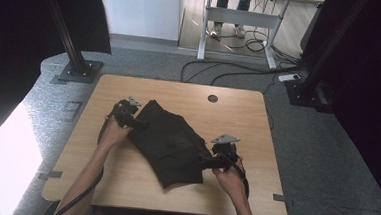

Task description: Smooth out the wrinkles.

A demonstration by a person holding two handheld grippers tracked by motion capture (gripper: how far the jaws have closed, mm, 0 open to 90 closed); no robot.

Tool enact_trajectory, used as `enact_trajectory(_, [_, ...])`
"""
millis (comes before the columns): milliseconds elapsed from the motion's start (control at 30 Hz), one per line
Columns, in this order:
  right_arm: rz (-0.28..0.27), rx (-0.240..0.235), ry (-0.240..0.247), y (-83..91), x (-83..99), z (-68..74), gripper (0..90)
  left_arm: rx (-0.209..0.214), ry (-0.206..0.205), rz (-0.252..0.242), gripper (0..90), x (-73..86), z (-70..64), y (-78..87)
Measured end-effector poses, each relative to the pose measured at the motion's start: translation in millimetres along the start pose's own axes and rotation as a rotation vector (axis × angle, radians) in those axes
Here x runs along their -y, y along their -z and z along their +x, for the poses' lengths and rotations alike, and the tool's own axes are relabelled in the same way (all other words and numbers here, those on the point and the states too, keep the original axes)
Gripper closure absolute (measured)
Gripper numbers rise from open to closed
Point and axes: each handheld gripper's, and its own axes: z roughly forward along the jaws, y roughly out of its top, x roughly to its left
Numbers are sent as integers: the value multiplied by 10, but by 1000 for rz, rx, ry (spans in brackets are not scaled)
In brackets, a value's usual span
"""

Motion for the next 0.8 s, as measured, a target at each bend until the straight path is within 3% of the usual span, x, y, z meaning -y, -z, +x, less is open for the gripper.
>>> enact_trajectory(67, [23, -21, 3, -92, 93, 128, 130, 13, 44, -10, 0, 47, 10, -40])
enact_trajectory(133, [45, -23, 8, -227, 173, 208, 130, 7, 52, -11, 0, 108, 8, -41])
enact_trajectory(200, [64, -2, 4, -364, 218, 228, 127, -3, 49, -1, 5, 186, -14, -35])
enact_trajectory(300, [72, 22, -10, -514, 220, 169, 120, 20, 103, -13, 25, 315, -17, 5])
enact_trajectory(367, [70, 40, -7, -599, 205, 95, 105, 39, 134, -21, 25, 403, -14, 42])
enact_trajectory(433, [63, 43, -39, -658, 173, -13, 104, 58, 165, -20, 25, 485, -11, 92])
enact_trajectory(533, [62, 67, -34, -732, 90, -195, 116, 76, 186, -22, 25, 598, -63, 177])
enact_trajectory(667, [64, 94, -9, -856, -46, -453, 129, 88, 170, -40, 45, 689, -262, 283])
enact_trajectory(800, [59, 103, -31, -964, -137, -673, 136, 90, 131, -56, 45, 707, -428, 324])
